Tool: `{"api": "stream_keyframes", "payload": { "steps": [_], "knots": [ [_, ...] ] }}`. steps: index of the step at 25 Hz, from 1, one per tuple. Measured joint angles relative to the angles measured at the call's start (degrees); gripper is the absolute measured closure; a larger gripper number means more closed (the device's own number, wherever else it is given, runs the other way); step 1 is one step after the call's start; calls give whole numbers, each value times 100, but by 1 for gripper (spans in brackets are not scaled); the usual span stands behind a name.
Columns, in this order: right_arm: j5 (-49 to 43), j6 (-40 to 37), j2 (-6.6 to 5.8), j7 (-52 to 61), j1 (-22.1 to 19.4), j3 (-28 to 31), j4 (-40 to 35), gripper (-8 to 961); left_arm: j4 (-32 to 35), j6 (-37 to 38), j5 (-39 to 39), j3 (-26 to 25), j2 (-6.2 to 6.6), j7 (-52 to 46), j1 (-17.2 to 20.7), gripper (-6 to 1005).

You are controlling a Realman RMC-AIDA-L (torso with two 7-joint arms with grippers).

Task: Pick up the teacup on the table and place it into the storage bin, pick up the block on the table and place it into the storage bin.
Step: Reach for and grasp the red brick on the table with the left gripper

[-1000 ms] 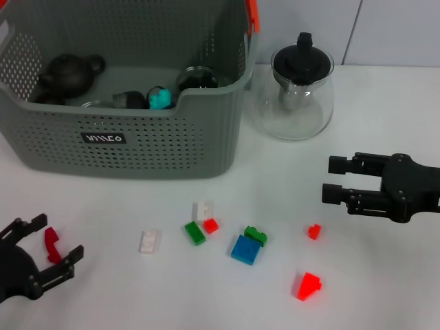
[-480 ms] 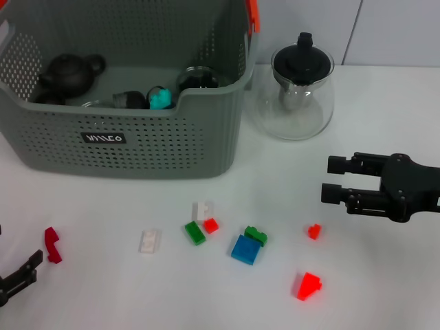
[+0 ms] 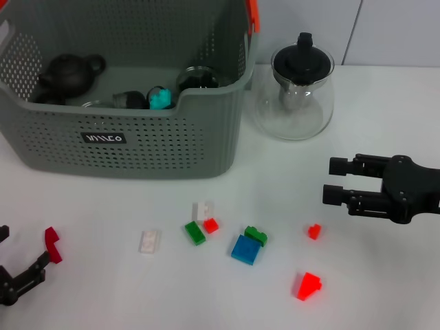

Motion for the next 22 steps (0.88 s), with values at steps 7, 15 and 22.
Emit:
{"api": "stream_keyframes", "payload": {
  "steps": [7,15,22],
  "knots": [
    [-4,-1,-2,7,-4,0,3,222,-121,-125,0,15,5,83,-79,128],
    [-9,-24,-18,13,-21,0,57,222,-179,-5,-28,-21,7,88,-116,129],
    [-5,-8,-17,10,-41,8,63,222,-472,253,-53,-248,-21,85,-80,129]
  ]
}}
